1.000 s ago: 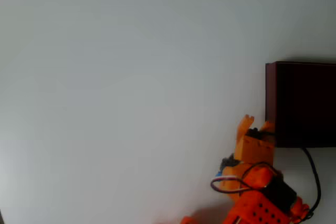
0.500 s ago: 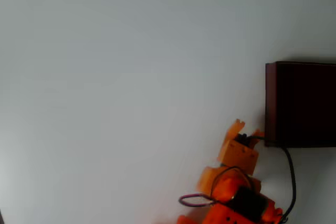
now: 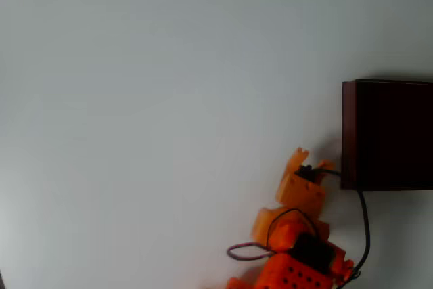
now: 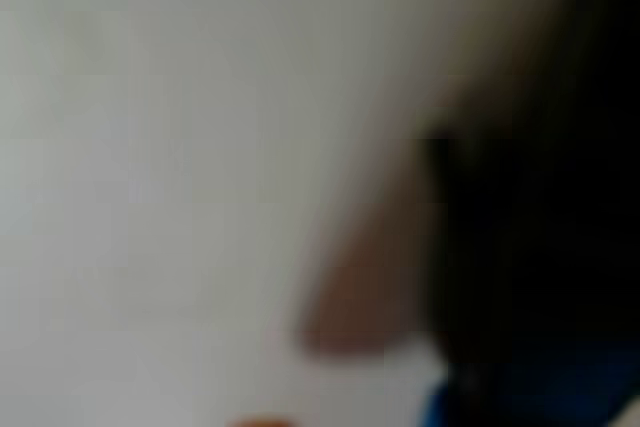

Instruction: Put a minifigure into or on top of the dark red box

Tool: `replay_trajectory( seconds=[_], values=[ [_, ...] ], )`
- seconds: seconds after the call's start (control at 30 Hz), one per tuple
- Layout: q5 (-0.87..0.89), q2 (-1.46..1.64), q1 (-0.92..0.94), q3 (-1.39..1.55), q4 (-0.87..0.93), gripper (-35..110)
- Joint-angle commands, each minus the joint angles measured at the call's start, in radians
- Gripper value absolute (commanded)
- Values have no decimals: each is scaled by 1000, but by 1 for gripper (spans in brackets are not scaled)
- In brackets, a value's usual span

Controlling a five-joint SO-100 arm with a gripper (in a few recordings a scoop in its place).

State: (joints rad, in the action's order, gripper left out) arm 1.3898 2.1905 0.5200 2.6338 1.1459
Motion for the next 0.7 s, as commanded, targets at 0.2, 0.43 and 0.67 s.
replay_trajectory(
  seconds=[0.2, 0.43, 0.67],
  values=[
    [-25, -23, 25, 0, -72, 15],
    [-41, 2, 40, 23, -81, 11],
    [-66, 25, 49, 44, -97, 4]
  ],
)
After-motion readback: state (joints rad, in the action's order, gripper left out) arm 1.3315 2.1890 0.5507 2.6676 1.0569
